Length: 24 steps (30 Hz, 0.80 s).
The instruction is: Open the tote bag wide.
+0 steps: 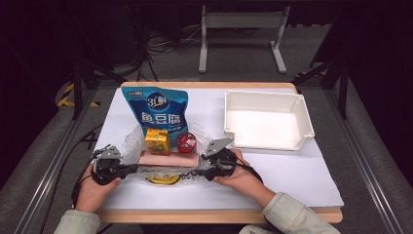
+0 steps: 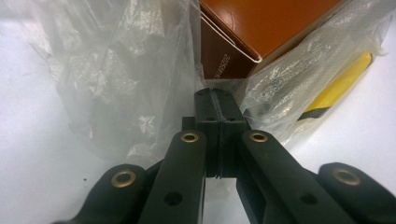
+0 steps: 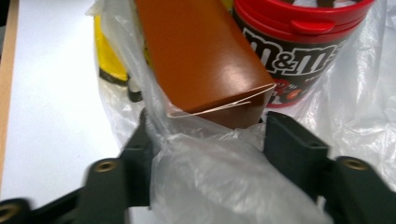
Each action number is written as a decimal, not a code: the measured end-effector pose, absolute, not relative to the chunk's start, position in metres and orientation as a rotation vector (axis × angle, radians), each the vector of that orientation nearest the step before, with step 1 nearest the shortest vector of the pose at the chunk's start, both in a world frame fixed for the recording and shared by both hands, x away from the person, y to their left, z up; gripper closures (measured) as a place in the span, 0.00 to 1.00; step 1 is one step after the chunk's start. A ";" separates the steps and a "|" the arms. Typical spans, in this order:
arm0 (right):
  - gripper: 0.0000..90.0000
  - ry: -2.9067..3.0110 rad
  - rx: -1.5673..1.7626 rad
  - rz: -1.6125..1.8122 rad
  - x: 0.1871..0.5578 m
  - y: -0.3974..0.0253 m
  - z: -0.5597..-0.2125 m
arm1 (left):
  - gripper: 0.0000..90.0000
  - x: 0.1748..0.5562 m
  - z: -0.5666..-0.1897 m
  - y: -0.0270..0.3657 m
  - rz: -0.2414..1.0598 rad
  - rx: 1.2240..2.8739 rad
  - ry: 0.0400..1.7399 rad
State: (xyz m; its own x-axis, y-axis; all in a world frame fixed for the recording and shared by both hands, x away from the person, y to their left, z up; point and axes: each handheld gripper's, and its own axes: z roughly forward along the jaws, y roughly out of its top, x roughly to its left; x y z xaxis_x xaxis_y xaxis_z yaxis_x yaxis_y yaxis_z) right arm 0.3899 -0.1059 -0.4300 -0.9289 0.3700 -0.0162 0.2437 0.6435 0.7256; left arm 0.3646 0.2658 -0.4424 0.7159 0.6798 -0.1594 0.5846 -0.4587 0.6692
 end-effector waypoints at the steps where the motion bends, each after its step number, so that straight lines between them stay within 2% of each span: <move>1: 0.51 2.698 0.498 1.147 0.389 -0.106 -0.430 | 1.00 0.365 -0.443 0.265 0.163 2.195 0.951; 8: 0.66 2.730 0.444 1.076 0.385 -0.111 -0.429 | 1.00 0.365 -0.445 0.263 0.141 2.221 0.949; 11: 0.69 2.740 0.426 1.036 0.383 -0.113 -0.429 | 1.00 0.365 -0.446 0.262 0.120 2.238 0.944; 21: 0.64 2.743 0.425 0.947 0.390 -0.118 -0.436 | 1.00 0.365 -0.446 0.262 0.098 2.238 0.935; 22: 0.63 2.740 0.427 0.942 0.390 -0.119 -0.436 | 1.00 0.365 -0.447 0.262 0.095 2.234 0.932; 24: 0.51 2.756 0.425 0.936 0.391 -0.120 -0.434 | 1.00 0.365 -0.447 0.263 0.095 2.234 0.931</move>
State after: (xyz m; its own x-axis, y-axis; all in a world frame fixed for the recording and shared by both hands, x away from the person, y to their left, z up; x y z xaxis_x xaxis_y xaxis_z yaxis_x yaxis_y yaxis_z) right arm 0.3910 -0.1202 -0.4342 -0.9387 0.3314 -0.0952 0.2049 0.7581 0.6191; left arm 0.3650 0.2626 -0.4468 0.7383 0.6471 -0.1900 0.5956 -0.4933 0.6340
